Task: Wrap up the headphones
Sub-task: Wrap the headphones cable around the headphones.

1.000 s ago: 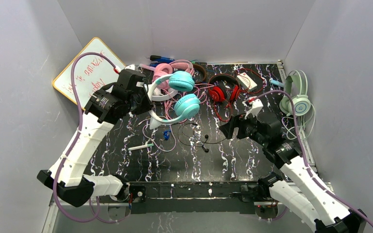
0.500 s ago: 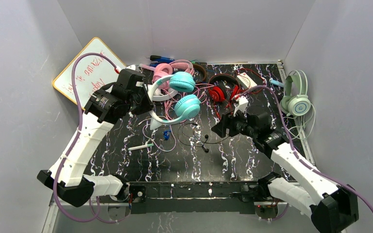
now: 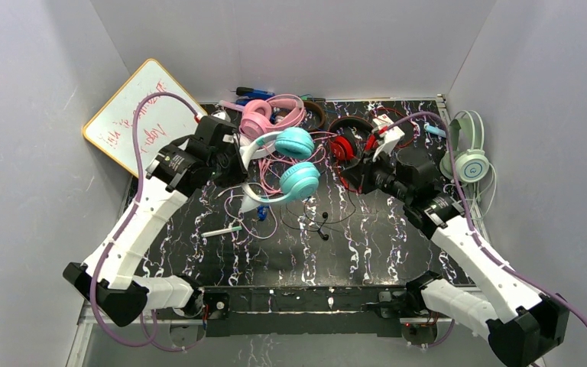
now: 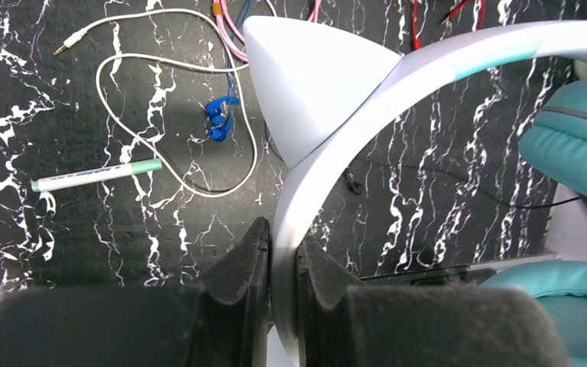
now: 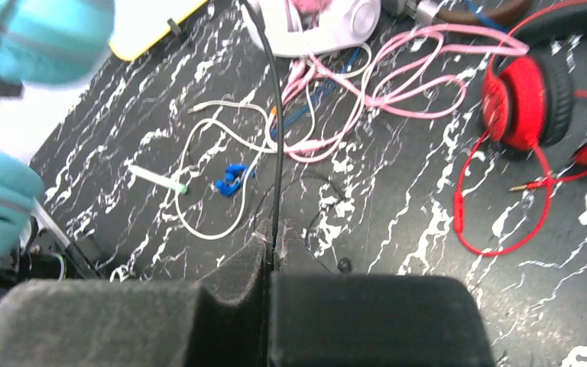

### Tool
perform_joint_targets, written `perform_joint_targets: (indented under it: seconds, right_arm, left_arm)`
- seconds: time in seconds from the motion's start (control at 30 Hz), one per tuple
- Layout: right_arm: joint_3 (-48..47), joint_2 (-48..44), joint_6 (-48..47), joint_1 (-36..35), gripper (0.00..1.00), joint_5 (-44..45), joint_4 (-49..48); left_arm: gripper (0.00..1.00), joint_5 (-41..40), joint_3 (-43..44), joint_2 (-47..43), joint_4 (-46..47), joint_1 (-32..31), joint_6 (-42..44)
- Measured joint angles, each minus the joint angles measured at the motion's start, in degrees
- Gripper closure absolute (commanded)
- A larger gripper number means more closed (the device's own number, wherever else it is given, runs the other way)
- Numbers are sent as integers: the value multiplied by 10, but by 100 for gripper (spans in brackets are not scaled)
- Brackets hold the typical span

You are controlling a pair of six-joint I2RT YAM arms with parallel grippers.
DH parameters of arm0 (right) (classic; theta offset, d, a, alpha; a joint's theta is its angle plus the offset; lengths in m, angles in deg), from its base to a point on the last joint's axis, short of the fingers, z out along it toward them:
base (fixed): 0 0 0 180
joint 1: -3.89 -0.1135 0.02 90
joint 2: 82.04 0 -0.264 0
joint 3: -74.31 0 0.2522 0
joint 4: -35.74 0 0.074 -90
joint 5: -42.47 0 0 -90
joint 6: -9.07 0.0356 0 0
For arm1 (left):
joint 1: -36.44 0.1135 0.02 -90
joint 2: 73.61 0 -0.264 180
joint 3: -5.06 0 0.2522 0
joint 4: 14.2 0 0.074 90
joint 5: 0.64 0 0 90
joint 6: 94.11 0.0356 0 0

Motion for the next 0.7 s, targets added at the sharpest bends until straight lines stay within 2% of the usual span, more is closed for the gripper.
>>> perform_joint_targets:
  seconds: [0.33, 0.5, 0.7]
  right_arm:
    - [-156, 38, -32, 0, 99, 74, 62]
    - [-203, 46, -57, 0, 99, 15, 64]
    - [-285, 103, -94, 0, 99, -50, 102]
  left_arm:
    - [100, 31, -44, -11, 57, 0, 46]
    - [100, 36, -75, -10, 82, -7, 64]
    - [100, 25, -89, 13, 93, -63, 86]
